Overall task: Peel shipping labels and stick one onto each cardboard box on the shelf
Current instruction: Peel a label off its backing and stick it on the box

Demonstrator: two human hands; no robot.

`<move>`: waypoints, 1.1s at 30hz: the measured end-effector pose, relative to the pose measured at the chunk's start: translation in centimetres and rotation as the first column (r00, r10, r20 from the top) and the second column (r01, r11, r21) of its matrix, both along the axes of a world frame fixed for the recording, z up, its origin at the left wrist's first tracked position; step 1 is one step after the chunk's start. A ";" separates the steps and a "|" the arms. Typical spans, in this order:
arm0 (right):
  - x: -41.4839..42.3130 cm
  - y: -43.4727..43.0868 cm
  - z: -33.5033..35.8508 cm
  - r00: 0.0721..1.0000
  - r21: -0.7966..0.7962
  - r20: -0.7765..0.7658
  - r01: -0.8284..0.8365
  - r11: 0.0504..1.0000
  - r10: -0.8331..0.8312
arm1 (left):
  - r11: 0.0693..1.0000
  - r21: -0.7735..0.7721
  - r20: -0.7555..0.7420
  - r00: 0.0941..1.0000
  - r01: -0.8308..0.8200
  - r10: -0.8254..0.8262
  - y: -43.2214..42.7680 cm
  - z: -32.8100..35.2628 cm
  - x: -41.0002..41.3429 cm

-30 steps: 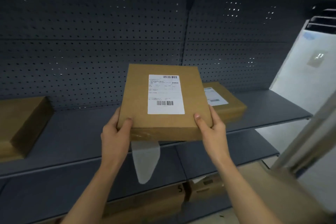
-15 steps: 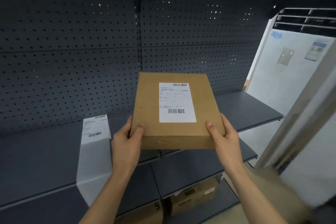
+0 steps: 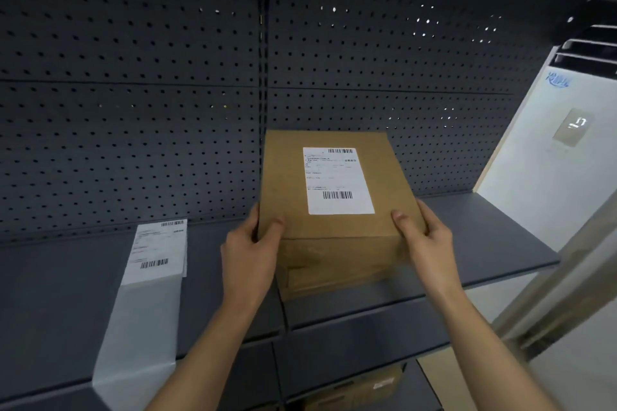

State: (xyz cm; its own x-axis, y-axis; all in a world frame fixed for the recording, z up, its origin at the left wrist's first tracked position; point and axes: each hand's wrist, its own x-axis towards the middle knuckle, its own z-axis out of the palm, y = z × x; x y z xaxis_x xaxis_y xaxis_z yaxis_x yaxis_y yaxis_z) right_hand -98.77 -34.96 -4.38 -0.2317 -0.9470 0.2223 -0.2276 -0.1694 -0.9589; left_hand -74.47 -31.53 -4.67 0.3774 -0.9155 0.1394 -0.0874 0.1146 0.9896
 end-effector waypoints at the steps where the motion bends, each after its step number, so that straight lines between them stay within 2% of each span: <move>1: -0.1 -0.6 -0.1 1.000 0.007 0.004 -0.012 1.000 0.012 | 1.000 0.003 0.008 1.000 -0.012 0.012 -0.2 0.0 -0.1; 10: -1.7 -5.7 0.2 0.993 0.053 0.012 -0.116 0.992 0.115 | 0.989 0.031 0.123 0.982 -0.146 0.141 -1.9 0.4 -2.7; 15: -3.4 -7.0 0.2 0.976 0.051 0.009 -0.217 0.975 0.217 | 0.976 0.054 0.132 0.970 -0.212 0.204 -2.0 0.5 -4.8; 19: -4.3 -7.3 -0.5 0.970 0.038 -0.029 -0.242 0.969 0.243 | 0.962 0.076 0.140 0.958 -0.263 0.251 -1.8 -0.1 -6.0; 28: -4.6 -7.8 -1.4 0.958 0.117 0.022 -0.285 0.951 0.285 | 0.940 0.131 0.171 0.941 -0.315 0.292 -2.1 -0.4 -6.7; 33: -4.6 -8.1 -1.1 0.956 0.154 -0.017 -0.287 0.945 0.293 | 0.929 0.169 0.165 0.938 -0.330 0.304 -2.8 -0.3 -6.3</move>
State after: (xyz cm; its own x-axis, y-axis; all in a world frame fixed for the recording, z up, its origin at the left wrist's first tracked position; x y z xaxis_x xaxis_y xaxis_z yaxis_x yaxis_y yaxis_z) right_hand -103.35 -43.02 -5.47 0.0641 -0.9949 0.0776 -0.2279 -0.0903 -0.9695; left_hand -80.76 -34.29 -4.96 0.6422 -0.7653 0.0427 -0.2203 -0.1309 0.9666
